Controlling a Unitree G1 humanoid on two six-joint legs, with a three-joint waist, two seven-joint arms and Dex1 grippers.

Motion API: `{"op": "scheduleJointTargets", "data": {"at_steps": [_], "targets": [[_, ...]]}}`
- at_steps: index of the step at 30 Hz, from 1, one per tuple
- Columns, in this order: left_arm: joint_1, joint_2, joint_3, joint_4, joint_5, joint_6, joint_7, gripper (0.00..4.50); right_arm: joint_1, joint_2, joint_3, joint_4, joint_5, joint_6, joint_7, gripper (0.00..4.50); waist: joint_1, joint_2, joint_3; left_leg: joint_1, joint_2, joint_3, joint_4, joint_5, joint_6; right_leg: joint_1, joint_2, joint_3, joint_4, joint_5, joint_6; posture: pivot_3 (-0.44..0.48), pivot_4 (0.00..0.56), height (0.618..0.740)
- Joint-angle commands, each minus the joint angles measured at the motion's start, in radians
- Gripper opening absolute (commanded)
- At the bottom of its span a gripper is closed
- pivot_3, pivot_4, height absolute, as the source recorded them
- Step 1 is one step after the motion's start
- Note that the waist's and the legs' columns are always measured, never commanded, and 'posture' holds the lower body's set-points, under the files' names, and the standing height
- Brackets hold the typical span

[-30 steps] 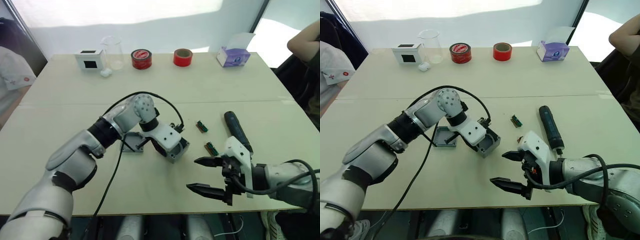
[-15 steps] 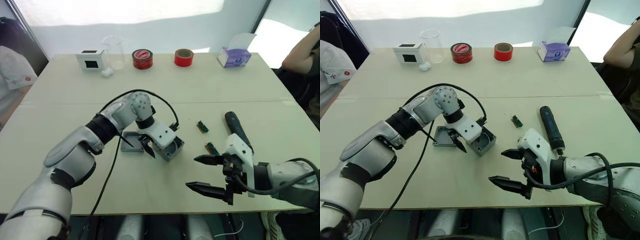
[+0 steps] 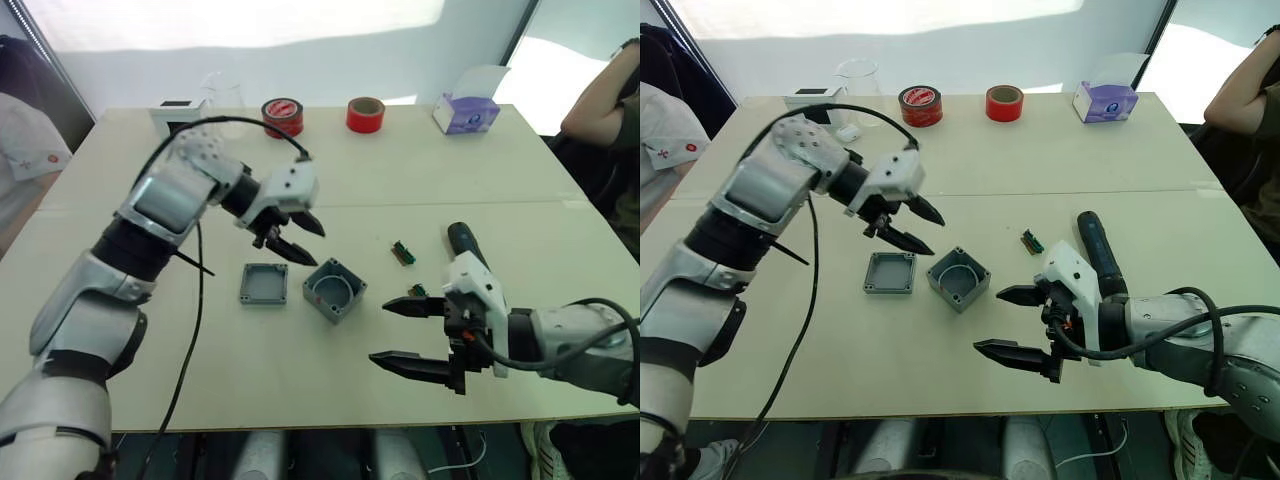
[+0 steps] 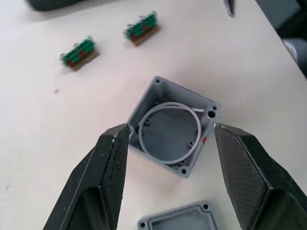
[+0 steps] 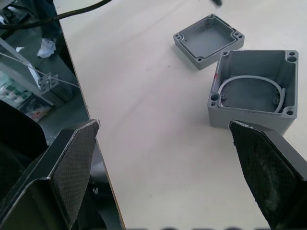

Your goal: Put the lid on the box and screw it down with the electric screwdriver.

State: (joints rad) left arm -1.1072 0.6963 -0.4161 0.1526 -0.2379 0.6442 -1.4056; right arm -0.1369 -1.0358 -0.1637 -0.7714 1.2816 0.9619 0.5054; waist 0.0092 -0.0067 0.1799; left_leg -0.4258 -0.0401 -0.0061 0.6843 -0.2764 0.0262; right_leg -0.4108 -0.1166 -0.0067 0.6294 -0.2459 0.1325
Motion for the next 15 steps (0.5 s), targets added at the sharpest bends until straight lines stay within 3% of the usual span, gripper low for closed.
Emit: {"op": "scheduleJointTargets", "data": {"at_steps": [1, 3, 6, 11, 15], "targets": [[-0.026, 0.038, 0.100, -0.083, 0.026, 0.467, 0.219, 2.82, -0.138, 0.084, 0.016, 0.022, -0.052, -0.076, -0.045, 4.50, -0.003, -0.001, 0.000, 0.000, 0.000, 0.000, 0.000, 0.000, 0.000, 0.000, 0.000, 0.000, 0.000, 0.000, 0.000, 0.000, 0.150, 0.740], [-0.004, 0.039, 0.156, -0.132, 0.038, 0.737, 0.337, 2.82, -0.239, 0.101, 0.086, 0.038, -0.118, -0.069, -0.022, 4.50, -0.007, -0.001, 0.000, 0.001, 0.000, 0.000, 0.000, 0.000, 0.000, 0.000, 0.000, 0.000, 0.001, 0.000, 0.001, 0.000, 0.150, 0.740], [0.061, 0.066, 0.208, -0.221, 0.036, 0.940, 0.458, 2.82, -0.298, 0.082, 0.176, 0.029, -0.231, -0.067, 0.043, 4.50, -0.007, -0.001, 0.000, 0.001, 0.000, -0.001, 0.000, 0.000, 0.000, 0.000, 0.001, 0.000, 0.002, -0.003, 0.004, 0.000, 0.150, 0.740], [0.180, 0.109, 0.306, -0.229, -0.108, 0.970, 0.641, 2.82, -0.352, 0.135, 0.300, 0.065, -0.347, -0.099, 0.127, 4.50, -0.009, -0.001, 0.001, 0.000, 0.000, -0.001, -0.001, 0.001, -0.001, -0.002, 0.000, 0.000, 0.003, -0.003, 0.004, 0.000, 0.150, 0.740], [0.267, 0.075, 0.375, -0.219, -0.298, 0.970, 0.859, 2.82, -0.330, 0.161, 0.371, 0.093, -0.472, -0.165, 0.195, 4.50, -0.001, -0.001, 0.001, 0.001, -0.001, -0.001, -0.001, 0.001, -0.002, -0.002, -0.001, 0.001, 0.003, -0.003, 0.004, 0.000, 0.150, 0.740]]}}
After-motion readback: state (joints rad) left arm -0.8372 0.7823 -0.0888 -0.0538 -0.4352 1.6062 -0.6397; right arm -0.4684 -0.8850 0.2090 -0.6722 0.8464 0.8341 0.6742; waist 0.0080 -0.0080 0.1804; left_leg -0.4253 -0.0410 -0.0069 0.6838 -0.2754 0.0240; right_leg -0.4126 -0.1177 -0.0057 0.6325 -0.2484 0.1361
